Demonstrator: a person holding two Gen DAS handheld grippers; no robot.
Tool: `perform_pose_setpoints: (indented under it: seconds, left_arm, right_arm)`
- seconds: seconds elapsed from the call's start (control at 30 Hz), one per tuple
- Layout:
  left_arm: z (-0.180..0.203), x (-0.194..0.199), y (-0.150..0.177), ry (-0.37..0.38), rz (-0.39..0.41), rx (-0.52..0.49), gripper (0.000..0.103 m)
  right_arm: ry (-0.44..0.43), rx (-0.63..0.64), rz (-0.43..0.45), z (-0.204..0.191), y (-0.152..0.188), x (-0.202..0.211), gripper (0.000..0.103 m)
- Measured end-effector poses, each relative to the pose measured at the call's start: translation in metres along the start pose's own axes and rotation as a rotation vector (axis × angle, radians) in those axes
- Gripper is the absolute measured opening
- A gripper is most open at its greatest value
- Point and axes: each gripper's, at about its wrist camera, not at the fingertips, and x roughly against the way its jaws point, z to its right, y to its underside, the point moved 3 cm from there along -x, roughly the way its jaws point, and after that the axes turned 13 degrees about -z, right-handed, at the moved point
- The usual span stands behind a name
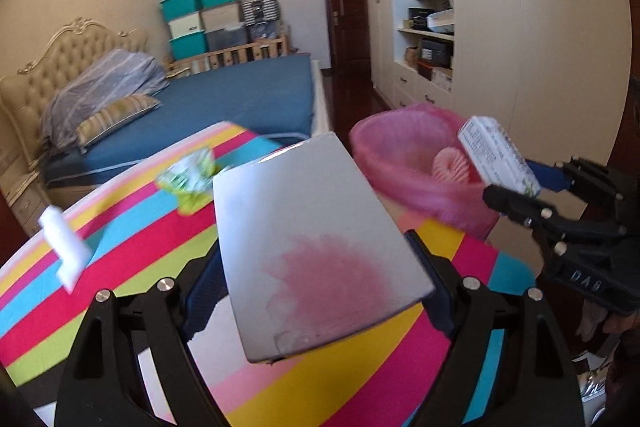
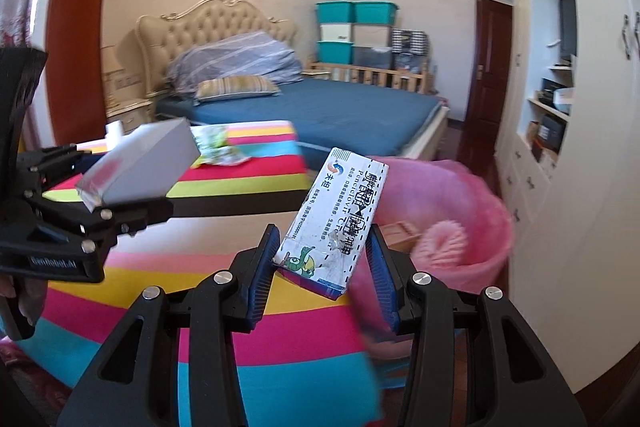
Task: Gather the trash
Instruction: 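Carry the tissue box and medicine box over the pink bin with both grippers, then open both grippers to drop the tissue box and medicine box into the bin, then move both grippers back over the striped table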
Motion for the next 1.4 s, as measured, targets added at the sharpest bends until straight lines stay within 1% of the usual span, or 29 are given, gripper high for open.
perform_pose_setpoints:
  seconds: [0.2, 0.37, 0.43, 0.53, 0.57, 0.6, 0.63, 0.67, 0.7, 0.77, 0.87, 1.0, 1.1, 1.2, 1.23, 1.3, 1.4]
  left_arm:
    - [0.026, -0.030, -0.058, 0.112, 0.008, -0.006, 0.081]
    - [0.047, -0.058, -0.101, 0.154, 0.003, -0.015, 0.082]
    - [0.055, -0.068, -0.113, 0.158, 0.002, -0.021, 0.082]
    - [0.066, -0.081, -0.127, 0.193, -0.006, -0.017, 0.083]
    - [0.068, -0.084, -0.131, 0.205, -0.010, -0.012, 0.083]
    - [0.070, -0.087, -0.134, 0.214, -0.014, -0.007, 0.083]
    - [0.071, -0.090, -0.138, 0.223, -0.018, 0.001, 0.086]
    - [0.072, -0.091, -0.141, 0.226, -0.016, 0.010, 0.090]
    - [0.071, -0.091, -0.142, 0.221, -0.011, 0.017, 0.092]
    - [0.064, -0.085, -0.142, 0.208, 0.007, 0.026, 0.094]
    - [0.047, -0.075, -0.132, 0.174, 0.030, 0.042, 0.098]
    - [0.015, -0.059, -0.102, 0.120, 0.035, 0.066, 0.098]
    - [-0.015, -0.050, -0.072, 0.044, 0.020, 0.086, 0.098]
    - [-0.045, -0.041, -0.039, -0.047, 0.003, 0.100, 0.098]
    - [-0.058, -0.036, -0.026, -0.088, 0.000, 0.102, 0.098]
    - [-0.078, -0.027, -0.006, -0.159, 0.003, 0.102, 0.098]
    - [-0.107, -0.015, 0.020, -0.243, 0.004, 0.110, 0.098]
  right_arm:
    - [0.064, -0.036, -0.005, 0.041, -0.010, -0.018, 0.043]
    - [0.078, -0.098, -0.014, 0.077, -0.012, -0.034, 0.044]
    - [0.075, -0.116, -0.020, 0.087, -0.012, -0.040, 0.044]
    - [0.078, -0.135, -0.025, 0.098, -0.013, -0.049, 0.044]
    - [0.074, -0.133, -0.017, 0.100, -0.013, -0.052, 0.046]
    - [0.076, -0.130, -0.011, 0.101, -0.013, -0.054, 0.054]
    - [0.077, -0.129, -0.011, 0.101, -0.012, -0.056, 0.065]
    - [0.083, -0.128, -0.013, 0.102, -0.010, -0.058, 0.070]
    - [0.088, -0.129, -0.013, 0.102, -0.008, -0.058, 0.075]
    - [0.093, -0.127, -0.007, 0.101, -0.004, -0.055, 0.075]
    - [0.103, -0.137, 0.003, 0.101, 0.001, -0.047, 0.075]
    - [0.089, -0.148, 0.021, 0.093, 0.003, -0.034, 0.075]
    - [0.078, -0.118, 0.020, 0.076, -0.001, -0.027, 0.075]
    - [0.049, -0.076, 0.027, 0.052, -0.010, -0.024, 0.075]
    - [0.039, -0.064, 0.030, 0.045, -0.013, -0.024, 0.076]
    - [0.013, -0.025, 0.030, 0.022, -0.020, -0.026, 0.078]
    - [-0.009, 0.024, 0.014, -0.010, -0.029, -0.034, 0.080]
